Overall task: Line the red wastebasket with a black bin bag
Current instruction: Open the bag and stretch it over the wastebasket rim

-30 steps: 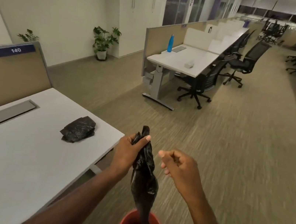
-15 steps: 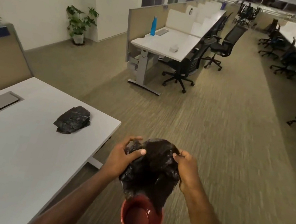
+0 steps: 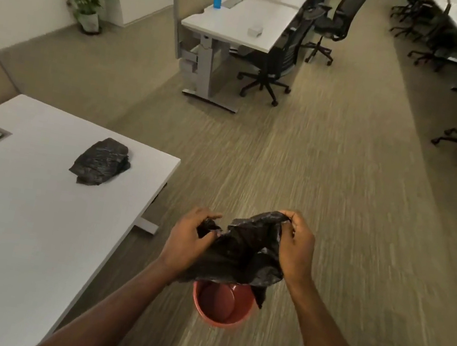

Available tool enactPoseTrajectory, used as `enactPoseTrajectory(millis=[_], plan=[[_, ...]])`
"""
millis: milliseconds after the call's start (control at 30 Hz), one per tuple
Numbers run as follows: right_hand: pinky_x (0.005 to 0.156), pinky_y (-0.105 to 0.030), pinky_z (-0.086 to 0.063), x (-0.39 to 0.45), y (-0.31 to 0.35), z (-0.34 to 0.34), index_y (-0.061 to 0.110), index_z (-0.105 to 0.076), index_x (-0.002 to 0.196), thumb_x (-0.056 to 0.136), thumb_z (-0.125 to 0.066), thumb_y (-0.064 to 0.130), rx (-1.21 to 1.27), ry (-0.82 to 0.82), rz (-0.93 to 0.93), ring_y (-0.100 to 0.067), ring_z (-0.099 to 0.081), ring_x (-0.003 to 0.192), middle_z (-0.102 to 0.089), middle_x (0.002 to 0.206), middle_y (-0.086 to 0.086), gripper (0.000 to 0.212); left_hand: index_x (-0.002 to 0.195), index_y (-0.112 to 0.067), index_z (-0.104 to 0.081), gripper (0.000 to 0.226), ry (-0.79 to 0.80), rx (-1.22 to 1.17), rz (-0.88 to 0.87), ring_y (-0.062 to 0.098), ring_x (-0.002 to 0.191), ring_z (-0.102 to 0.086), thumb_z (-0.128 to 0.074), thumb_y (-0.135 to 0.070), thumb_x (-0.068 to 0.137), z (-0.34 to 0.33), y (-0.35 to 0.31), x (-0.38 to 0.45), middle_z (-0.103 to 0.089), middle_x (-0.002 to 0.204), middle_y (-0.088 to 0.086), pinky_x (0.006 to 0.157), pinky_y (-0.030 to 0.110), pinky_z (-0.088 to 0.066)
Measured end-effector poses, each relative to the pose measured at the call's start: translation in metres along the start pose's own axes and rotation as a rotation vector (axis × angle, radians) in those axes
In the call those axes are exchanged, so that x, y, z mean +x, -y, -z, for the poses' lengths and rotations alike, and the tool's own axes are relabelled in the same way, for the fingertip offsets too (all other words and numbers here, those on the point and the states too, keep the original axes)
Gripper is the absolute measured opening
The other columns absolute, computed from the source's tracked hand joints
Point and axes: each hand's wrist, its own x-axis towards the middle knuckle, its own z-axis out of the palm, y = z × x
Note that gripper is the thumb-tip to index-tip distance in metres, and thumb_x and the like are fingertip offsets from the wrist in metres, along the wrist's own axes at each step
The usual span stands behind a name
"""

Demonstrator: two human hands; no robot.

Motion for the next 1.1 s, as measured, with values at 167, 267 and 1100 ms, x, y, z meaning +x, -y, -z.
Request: enactPoseTrajectory(millis=[167, 267, 1100], plan=[[0.079, -0.019, -0.054, 0.004, -0.048, 0.000, 0.030, -0.065, 0.100, 0.101, -0.047, 0.006, -0.029, 0.074, -0.082, -0.002, -0.068, 0.090, -0.070, 0.093, 0.018, 0.030, 0.092, -0.018, -0.079, 0.012, 0.043, -0.015, 0.158, 0.009, 0.089, -0.067, -0.070, -0.013, 0.086, -0.041, 0.008, 0.008, -0.074, 0.092, -0.006, 0.083, 0.031, -0.053], [0.079, -0.030, -0.057, 0.011, -0.084, 0.000, 0.025, -0.066, 0.101, 0.100, -0.048, 0.005, -0.079, 0.122, -0.131, -0.003, -0.067, 0.087, -0.070, 0.090, 0.015, 0.027, 0.090, -0.020, -0.075, 0.016, -0.107, -0.003, 0.338, 0.010, 0.082, -0.067, -0.060, -0.013, 0.092, -0.063, 0.021, 0.019, -0.072, 0.086, -0.008, 0.074, 0.030, -0.052], [0.075, -0.015, -0.052, 0.010, -0.391, -0.113, 0.025, -0.072, 0.097, 0.095, -0.065, 0.011, -0.165, 0.439, -0.249, -0.001, -0.070, 0.083, -0.076, 0.093, 0.007, 0.016, 0.102, -0.028, -0.076, 0.020, 0.035, 0.401, 0.399, 0.022, 0.086, -0.073, -0.059, -0.025, 0.093, -0.219, 0.330, 0.029, -0.079, 0.092, -0.002, 0.071, 0.033, -0.054]])
